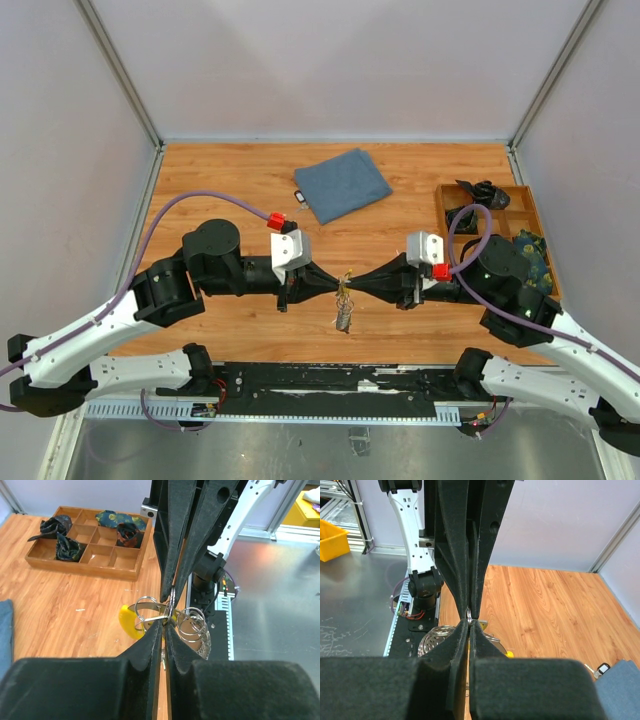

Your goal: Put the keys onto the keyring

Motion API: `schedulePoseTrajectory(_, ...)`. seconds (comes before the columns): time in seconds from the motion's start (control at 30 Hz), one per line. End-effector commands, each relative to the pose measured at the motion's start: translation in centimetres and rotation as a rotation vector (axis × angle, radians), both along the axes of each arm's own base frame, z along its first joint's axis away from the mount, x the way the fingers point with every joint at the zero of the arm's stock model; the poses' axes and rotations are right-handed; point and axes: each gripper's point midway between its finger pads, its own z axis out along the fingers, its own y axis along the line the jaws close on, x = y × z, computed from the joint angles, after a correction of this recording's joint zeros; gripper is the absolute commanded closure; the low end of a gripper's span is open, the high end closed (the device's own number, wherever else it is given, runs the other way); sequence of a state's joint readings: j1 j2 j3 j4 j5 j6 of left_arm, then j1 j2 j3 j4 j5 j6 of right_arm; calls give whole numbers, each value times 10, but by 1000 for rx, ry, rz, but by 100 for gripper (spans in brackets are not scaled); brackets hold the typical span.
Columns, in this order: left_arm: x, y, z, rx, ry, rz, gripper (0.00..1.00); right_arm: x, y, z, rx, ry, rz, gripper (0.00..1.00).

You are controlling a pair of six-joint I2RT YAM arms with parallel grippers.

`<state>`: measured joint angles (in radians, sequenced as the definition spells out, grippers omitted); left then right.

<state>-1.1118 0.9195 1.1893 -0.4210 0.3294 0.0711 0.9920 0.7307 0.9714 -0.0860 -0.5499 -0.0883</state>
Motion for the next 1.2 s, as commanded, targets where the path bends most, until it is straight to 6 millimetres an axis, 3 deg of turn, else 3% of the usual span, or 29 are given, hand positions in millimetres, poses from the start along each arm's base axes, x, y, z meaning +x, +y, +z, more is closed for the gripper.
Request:
schedulePoseTrajectory(0.0, -2, -2, 11, -26, -14, -7, 91, -6, -8, 44, 129, -59, 0, 100)
schedulePoseTrajectory(0.13, -2, -2, 14, -34, -16, -5, 99, -5, -8, 45, 138, -51, -4, 100)
schedulePoseTrajectory(0.33, -1, -2, 17, -44, -21, 2, 99, -4, -6, 45, 147, -40, -2, 100)
schedulePoseTrajectory(0.6, 7, 8, 26, -70, -48, 68, 75, -5, -6, 41, 128, -44, 2, 100)
schedulePoseTrajectory(0.87, 9, 18, 42, -134, -85, 99, 68, -6, -4, 35, 106, -28, 15, 100)
schedulePoseTrajectory(1.17, -1, 10, 37, -121, -76, 24, 63, -4, 0, 35, 109, -25, 17, 100)
